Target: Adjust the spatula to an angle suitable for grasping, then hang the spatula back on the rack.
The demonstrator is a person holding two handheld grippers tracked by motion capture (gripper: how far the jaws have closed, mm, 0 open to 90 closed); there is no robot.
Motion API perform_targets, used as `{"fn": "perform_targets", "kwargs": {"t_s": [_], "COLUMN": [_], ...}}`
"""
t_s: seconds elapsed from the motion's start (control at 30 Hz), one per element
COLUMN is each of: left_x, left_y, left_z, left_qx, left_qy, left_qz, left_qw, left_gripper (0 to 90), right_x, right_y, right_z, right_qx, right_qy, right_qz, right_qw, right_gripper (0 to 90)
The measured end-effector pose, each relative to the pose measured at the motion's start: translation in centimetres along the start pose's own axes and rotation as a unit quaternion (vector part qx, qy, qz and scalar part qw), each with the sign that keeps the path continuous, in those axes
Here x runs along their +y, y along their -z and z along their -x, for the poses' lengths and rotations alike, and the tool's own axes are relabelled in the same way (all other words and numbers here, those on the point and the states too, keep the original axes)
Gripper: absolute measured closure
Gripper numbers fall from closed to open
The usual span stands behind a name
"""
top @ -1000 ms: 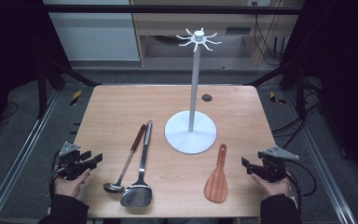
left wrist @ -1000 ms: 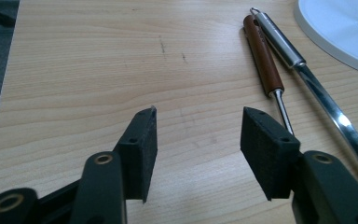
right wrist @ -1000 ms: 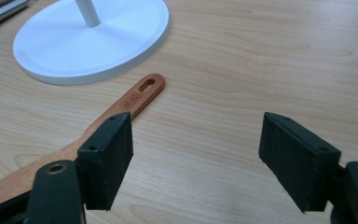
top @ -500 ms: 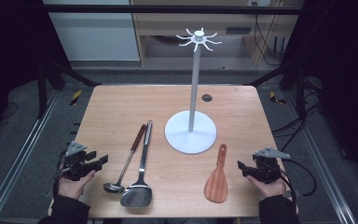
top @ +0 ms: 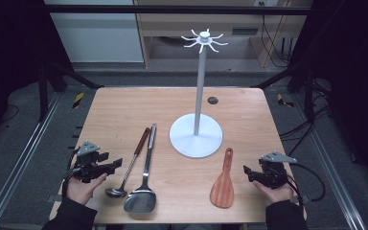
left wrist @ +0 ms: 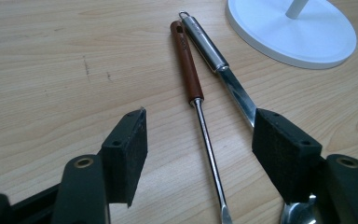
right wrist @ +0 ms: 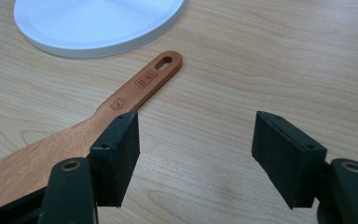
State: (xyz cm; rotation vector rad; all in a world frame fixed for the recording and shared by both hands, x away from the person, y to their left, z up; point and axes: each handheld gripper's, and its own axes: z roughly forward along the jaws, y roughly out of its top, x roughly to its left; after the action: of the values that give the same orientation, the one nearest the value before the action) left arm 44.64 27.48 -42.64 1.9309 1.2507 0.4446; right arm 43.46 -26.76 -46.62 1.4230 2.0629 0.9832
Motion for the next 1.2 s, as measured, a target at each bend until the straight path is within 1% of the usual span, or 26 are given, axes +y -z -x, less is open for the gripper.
{"fn": "perform_targets", "kwargs": {"t_s": [0.03,0.17,0.3,0.43,0.6,0.7,0.77,0.87,0.9,0.97,1.03,1.07,1.1,1.13,1.2], "left_x": [0.1,0.3,0.7,1.1,1.6,2.2,2.7,3.5,3.7,4.0,4.2,4.2,4.3,4.3,4.5], "left_y": [0.0,0.0,0.0,-0.1,-0.4,-0.5,-0.6,-1.0,-1.0,-1.3,-1.6,-1.7,-1.9,-2.1,-2.6], "left_z": [0.2,0.7,1.3,2.0,2.7,3.3,3.7,4.5,4.7,5.2,5.6,5.7,5.9,5.9,6.1], "left_qx": [-0.001,-0.004,-0.009,-0.012,-0.011,-0.011,-0.007,-0.002,-0.001,-0.003,-0.003,-0.003,-0.004,-0.004,-0.004], "left_qy": [-0.001,-0.005,-0.003,-0.007,-0.016,-0.02,-0.024,-0.032,-0.033,-0.032,-0.032,-0.033,-0.034,-0.035,-0.036], "left_qz": [-0.001,-0.004,-0.004,-0.007,-0.017,-0.02,-0.021,-0.024,-0.024,-0.024,-0.027,-0.03,-0.031,-0.034,-0.041], "left_qw": [1.0,1.0,0.9999,0.9999,0.9997,0.9995,0.9995,0.9992,0.9992,0.9992,0.9991,0.999,0.9989,0.9988,0.9985], "left_gripper": [35.1,34.6,34.1,34.1,34.7,34.8,35.3,35.5,35.5,35.7,35.7,35.7,35.7,36.0,36.4], "right_x": [0.0,0.0,0.0,0.0,-0.1,-0.1,-0.1,-0.1,-0.2,-0.1,-0.1,-0.1,-0.2,-0.1,-0.2], "right_y": [-0.1,-0.1,-0.1,-0.1,-0.1,-0.1,-0.1,-0.1,-0.2,-0.1,-0.1,-0.1,-0.2,-0.1,-0.2], "right_z": [0.0,0.0,0.0,0.1,0.1,0.0,0.1,0.0,0.1,0.0,0.0,0.0,0.1,0.0,0.1], "right_qx": [-0.003,-0.004,-0.004,-0.005,-0.007,-0.004,-0.004,-0.005,-0.009,-0.006,-0.008,-0.005,-0.008,-0.004,-0.007], "right_qy": [0.004,0.002,0.002,0.002,0.003,-0.001,-0.001,-0.001,0.007,0.002,0.004,0.002,0.006,0.004,0.006], "right_qz": [0.0,0.0,-0.001,0.001,-0.004,-0.005,-0.005,-0.007,-0.005,-0.005,-0.005,-0.006,-0.005,-0.007,-0.007], "right_qw": [1.0,1.0,1.0,1.0,1.0,1.0,1.0,1.0,0.9999,1.0,1.0,1.0,0.9999,1.0,0.9999], "right_gripper": [32.2,32.1,31.8,31.8,32.0,32.2,32.3,32.6,32.6,32.7,32.8,32.9,32.9,33.0,33.1]}}
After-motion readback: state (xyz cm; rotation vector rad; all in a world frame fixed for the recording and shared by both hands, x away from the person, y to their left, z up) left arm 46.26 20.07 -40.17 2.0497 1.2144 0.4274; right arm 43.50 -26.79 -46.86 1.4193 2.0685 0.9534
